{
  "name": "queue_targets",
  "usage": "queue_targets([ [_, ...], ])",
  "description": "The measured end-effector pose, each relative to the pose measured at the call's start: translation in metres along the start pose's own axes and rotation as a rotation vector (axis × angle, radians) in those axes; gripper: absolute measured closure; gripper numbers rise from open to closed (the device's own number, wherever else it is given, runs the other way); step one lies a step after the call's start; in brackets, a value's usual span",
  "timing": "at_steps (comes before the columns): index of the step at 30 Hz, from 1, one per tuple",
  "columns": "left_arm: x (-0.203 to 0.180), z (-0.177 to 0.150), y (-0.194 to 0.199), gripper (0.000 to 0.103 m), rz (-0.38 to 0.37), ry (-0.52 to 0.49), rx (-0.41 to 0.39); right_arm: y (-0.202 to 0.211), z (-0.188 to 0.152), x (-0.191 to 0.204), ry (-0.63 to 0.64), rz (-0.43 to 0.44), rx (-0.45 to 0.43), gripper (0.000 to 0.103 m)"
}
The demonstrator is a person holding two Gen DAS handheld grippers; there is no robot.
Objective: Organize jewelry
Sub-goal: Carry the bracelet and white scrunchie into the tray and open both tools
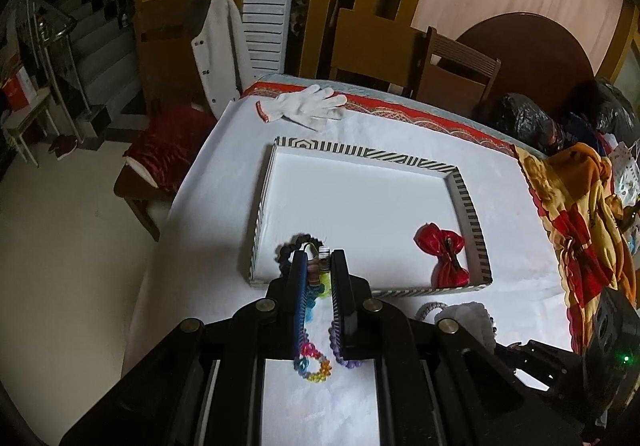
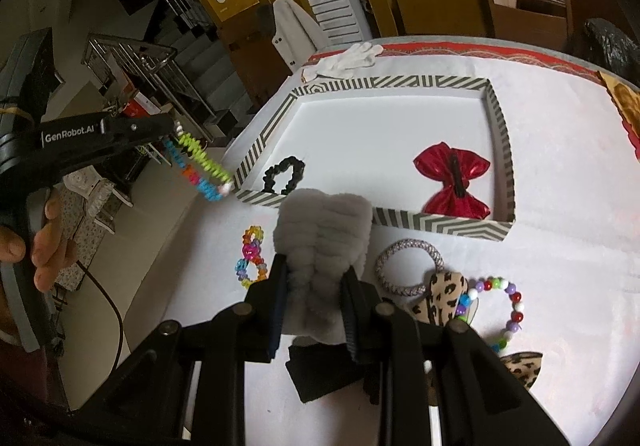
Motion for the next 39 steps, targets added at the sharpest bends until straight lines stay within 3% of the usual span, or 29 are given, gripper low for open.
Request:
queue_targets([
  [17, -0.010, 0.055, -0.055, 0.084, 0.002, -0.030, 0.029, -0.032, 0.043, -0.020, -0.042, -0.025, 0.002, 0.078],
  [33, -0.010, 0.081, -0.108, 0.084, -0.003, -0.037, 0.086, -0.084, 0.077, -0.037, -0.086, -0.025, 0.057, 0.078],
  [39, 0.008, 0.080, -0.138, 0.084, 0.003, 0.007, 0.133, -0.113, 0.084, -0.042, -0.120, -0.007, 0.085, 0.078],
])
Point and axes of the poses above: each gripper's, at about its wrist camera, not at the fingertips, and y roughly against the way its jaws point, x to its left, z to its top, the point moved 1 cm from there along -y, roughly the way its jaws point, and after that the axes turned 10 degrees about y, right-handed, at the moved point
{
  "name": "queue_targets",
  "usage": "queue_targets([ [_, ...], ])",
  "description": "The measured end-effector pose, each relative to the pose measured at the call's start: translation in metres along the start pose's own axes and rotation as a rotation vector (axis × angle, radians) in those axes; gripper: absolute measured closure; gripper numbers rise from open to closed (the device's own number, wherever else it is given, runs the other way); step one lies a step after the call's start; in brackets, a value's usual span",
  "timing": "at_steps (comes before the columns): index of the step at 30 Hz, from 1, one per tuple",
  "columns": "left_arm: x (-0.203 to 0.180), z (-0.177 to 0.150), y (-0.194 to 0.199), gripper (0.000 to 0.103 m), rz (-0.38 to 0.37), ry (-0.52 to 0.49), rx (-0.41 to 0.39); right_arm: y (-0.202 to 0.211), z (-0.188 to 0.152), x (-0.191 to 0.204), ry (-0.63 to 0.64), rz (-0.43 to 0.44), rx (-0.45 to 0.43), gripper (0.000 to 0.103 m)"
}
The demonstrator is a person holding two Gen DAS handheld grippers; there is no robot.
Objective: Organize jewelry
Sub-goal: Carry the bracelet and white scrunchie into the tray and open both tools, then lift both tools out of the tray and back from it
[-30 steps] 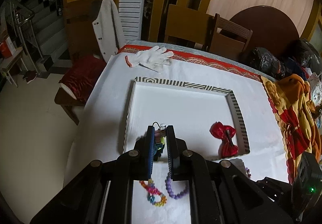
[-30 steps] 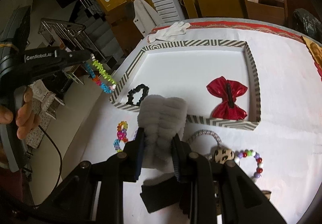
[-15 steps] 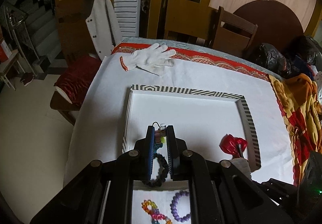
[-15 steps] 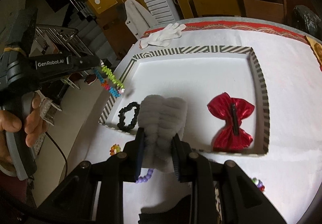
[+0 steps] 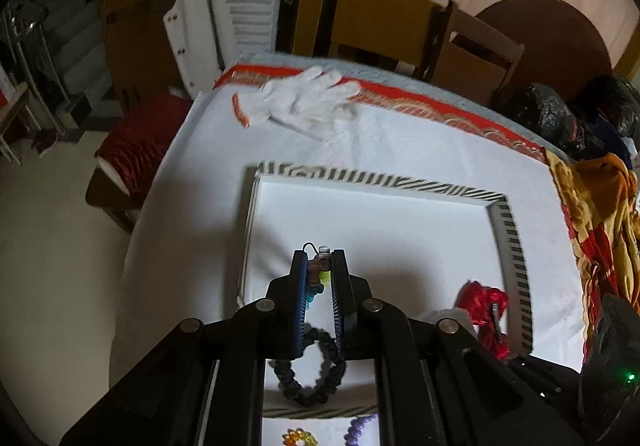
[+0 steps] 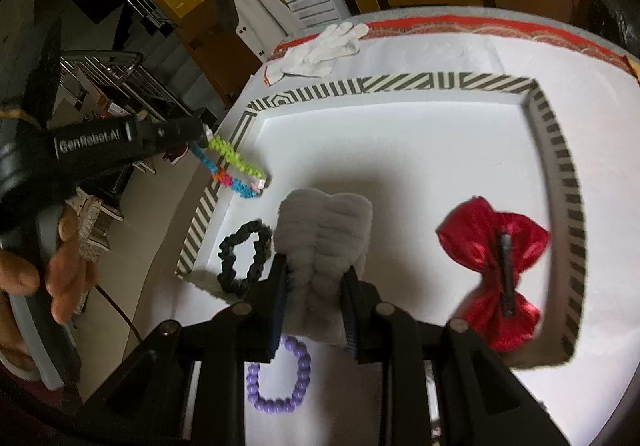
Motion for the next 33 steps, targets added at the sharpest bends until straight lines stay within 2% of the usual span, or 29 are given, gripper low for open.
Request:
queue_targets([
  [6, 0.023, -0.009, -0.028, 0.084, 0.034, 0.049, 0.058, -0.033, 0.007, 0.002, -0.014, 0.014, 0.044, 0.078],
  [14, 0.036, -0.021, -0.029, 0.083, 0.027, 0.084, 0.084, -0.055, 0.004, 0.013, 0.002, 0.007, 0.075, 0.073],
  [16, 0.037, -0.024, -0.026, 0.067, 0.028, 0.089, 0.079, -0.055, 0.005, 0.014, 0.010, -0.009, 0.088, 0.065],
  [18, 0.037, -0.026, -0.022, 0.057, 0.023, 0.092, 0.069, -0.052, 0.006, 0.013, 0.009, -0.021, 0.093, 0.063],
  [20, 0.037, -0.028, -0.020, 0.053, 0.017, 0.091, 0.066, -0.047, 0.005, 0.011, -0.002, -0.008, 0.087, 0.062],
  [22, 0.037, -0.030, -0.015, 0.045, 0.018, 0.090, 0.061, -0.041, 0.003, 0.010, -0.015, 0.002, 0.076, 0.057],
  [23, 0.037, -0.031, -0.014, 0.045, 0.018, 0.090, 0.059, -0.037, 0.002, 0.009, -0.018, 0.004, 0.068, 0.054],
  [33, 0.035, -0.051, 0.015, 0.045, 0.054, 0.088, 0.006, 0.009, -0.009, 0.014, 0.010, -0.054, -0.004, 0.052],
])
Point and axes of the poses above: each gripper's, at about its wrist camera, not at the fingertips, and y roughly against the way its jaws point, x to its left, z to its top, the point moved 1 cm from there along -y, roughly the way its jaws point, and after that the axes turned 10 degrees about y, right-handed, at the moved point
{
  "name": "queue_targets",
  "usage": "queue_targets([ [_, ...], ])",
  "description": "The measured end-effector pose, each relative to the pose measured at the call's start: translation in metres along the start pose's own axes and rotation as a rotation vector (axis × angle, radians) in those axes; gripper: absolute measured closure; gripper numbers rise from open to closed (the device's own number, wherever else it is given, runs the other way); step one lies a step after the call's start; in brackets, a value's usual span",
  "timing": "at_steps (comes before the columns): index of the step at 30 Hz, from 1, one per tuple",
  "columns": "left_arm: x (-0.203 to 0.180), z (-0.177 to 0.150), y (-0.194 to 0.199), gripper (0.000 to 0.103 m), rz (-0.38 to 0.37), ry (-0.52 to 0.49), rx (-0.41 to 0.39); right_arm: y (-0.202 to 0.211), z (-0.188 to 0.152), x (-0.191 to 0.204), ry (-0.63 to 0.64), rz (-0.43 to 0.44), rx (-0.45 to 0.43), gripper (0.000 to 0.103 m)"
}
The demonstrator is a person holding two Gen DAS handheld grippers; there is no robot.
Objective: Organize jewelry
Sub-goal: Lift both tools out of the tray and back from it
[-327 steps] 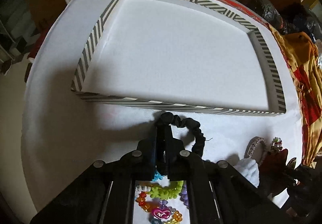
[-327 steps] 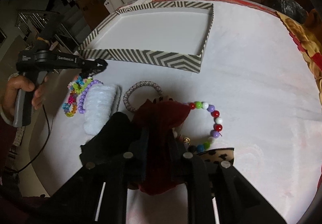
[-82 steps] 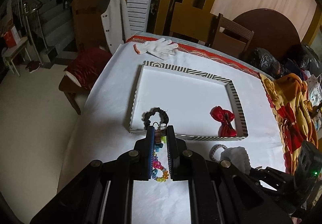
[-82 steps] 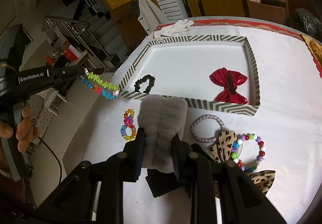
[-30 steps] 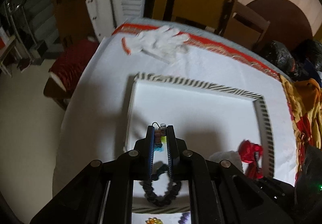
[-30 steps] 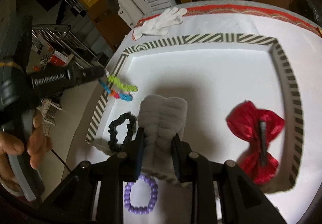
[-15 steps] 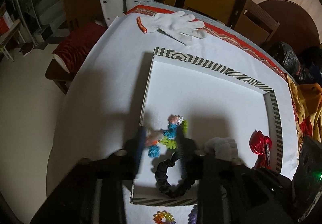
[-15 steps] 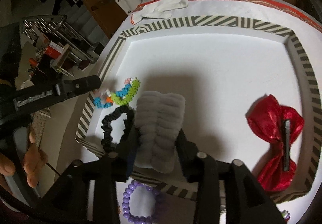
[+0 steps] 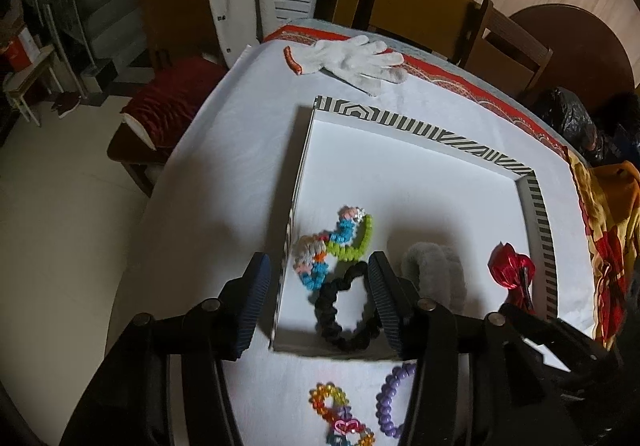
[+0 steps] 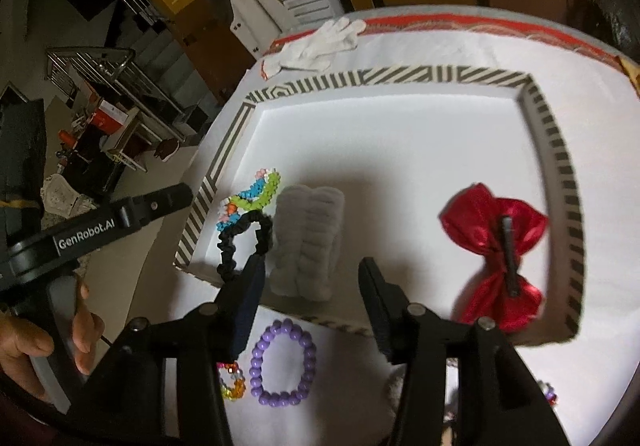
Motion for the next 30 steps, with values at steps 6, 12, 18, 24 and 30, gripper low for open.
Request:
queue_targets([
  [6, -0.001, -0.022, 0.019, 0.045, 0.000, 0.004, -0.019, 0.028, -0.019, 0.004, 0.029, -0.049, -0.035, 0.048],
  [12, -0.003, -0.055, 0.040, 0.045, -0.001, 0.024, -0.029, 0.060, -0.051, 0.003, 0.018, -0.066, -0.052, 0.044],
  [18, -0.016, -0.089, 0.066, 0.045, 0.003, -0.016, -0.051, 0.096, -0.087, 0.005, 0.025, -0.081, -0.053, 0.043],
  [24, -0.029, -0.117, 0.090, 0.045, -0.001, -0.065, -0.081, 0.127, -0.117, 0.013, 0.051, -0.097, -0.076, 0.043],
  [30, -0.043, -0.139, 0.107, 0.045, -0.014, -0.109, -0.097, 0.155, -0.133, 0.021, 0.070, -0.104, -0.102, 0.039],
])
Point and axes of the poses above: each gripper's, at about its wrist camera, not at the fingertips, and y roughly against the way its jaws point, x to its left, z to its top, the point moved 1 cm from there along -y, roughly the way its jaws point, and after that the axes turned 10 degrees about y, right-handed, at the moved point
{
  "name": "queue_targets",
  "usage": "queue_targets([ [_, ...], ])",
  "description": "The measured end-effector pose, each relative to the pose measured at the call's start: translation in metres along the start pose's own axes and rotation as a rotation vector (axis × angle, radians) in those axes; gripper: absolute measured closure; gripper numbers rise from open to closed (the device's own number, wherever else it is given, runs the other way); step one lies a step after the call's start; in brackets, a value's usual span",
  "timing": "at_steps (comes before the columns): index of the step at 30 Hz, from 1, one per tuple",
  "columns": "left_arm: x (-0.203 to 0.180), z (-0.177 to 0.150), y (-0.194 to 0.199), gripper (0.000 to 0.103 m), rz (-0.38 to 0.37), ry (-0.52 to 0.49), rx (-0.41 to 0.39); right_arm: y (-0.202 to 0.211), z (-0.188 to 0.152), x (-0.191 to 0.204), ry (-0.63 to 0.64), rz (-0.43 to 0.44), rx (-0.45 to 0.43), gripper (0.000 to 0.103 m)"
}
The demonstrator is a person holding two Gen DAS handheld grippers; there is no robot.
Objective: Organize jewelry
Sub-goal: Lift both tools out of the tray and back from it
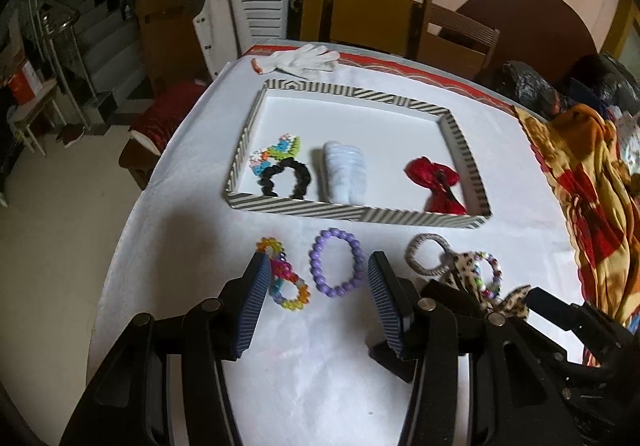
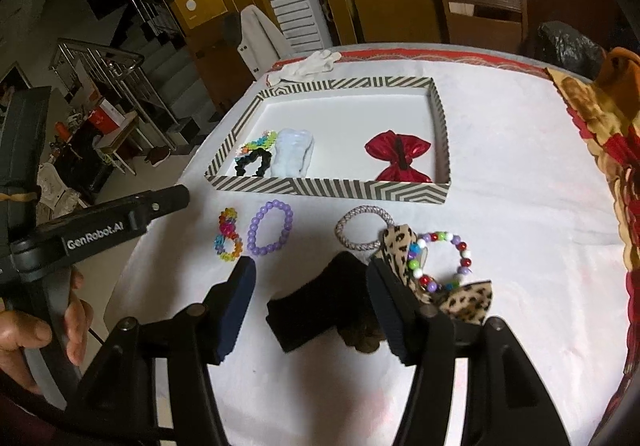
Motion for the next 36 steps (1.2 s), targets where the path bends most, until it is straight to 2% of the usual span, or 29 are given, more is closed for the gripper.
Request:
queue_targets([
  [2, -0.006, -0.005, 0.006, 0.045, -0.009, -0.009, -0.007, 0.008, -0.002, -0.001, 0.004, -0.005, -0.011, 0.035],
  [10, -0.022, -0.023, 0.019, 0.045, -0.034, -0.032, -0.018, 0.035, -0.010, -0.003, 0.023, -0.034, -0.028, 0.035],
  [17, -0.030, -0.030, 0.026, 0.045, -0.029, -0.063, -0.034, 0.049, -0.012, 0.000, 0.041, -0.042, -0.047, 0.032],
  [36, -0.022, -0.033, 0.024, 0.047, -0.005, -0.058, -0.032, 0.042, -0.022, -0.007, 0.009, -0.048, -0.032, 0.030],
])
Point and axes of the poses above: each gripper's, at about its wrist camera, not at the fingertips, and y roughly against the way its jaws point, x to its left, z to its top, the point moved 1 cm from there along -y, roughly the way its jaws point, and after that the axes turned 10 degrees about y, right-handed, at the moved point
